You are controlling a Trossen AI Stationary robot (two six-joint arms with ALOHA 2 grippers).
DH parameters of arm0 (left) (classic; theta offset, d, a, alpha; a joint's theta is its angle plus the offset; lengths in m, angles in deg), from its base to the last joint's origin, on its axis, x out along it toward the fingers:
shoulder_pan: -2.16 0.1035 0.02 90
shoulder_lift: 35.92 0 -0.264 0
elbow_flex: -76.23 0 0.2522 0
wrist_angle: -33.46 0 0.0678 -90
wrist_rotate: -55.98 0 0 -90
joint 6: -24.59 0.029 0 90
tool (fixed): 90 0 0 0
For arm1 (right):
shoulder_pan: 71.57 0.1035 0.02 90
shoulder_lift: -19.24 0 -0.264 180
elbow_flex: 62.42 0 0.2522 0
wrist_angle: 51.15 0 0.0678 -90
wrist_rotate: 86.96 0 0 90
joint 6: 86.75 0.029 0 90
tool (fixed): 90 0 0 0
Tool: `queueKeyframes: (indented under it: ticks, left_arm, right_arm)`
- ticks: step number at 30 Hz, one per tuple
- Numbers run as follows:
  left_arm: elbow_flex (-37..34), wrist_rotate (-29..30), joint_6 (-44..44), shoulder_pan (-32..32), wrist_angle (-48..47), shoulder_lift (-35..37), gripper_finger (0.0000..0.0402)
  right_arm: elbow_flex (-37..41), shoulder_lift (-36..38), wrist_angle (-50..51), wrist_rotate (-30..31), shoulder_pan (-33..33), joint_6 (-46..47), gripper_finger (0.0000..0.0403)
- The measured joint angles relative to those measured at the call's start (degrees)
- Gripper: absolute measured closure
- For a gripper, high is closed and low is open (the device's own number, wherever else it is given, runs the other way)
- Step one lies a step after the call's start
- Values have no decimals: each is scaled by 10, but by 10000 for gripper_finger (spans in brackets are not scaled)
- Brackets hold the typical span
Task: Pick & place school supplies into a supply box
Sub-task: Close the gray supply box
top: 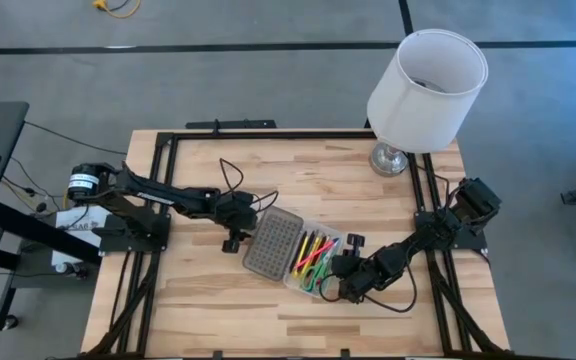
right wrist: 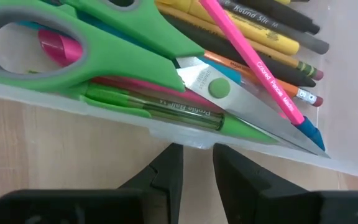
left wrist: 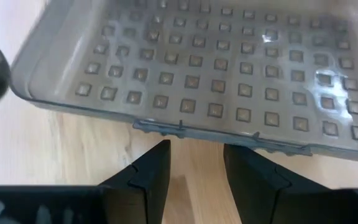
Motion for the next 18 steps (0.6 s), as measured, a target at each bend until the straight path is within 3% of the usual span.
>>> queueKeyframes:
  ticks: [18]
  left_arm:
    - [0, -4, 2, -1, 5, 70, 255]
  right_arm:
    - [0, 0, -1, 0, 0, 0, 317]
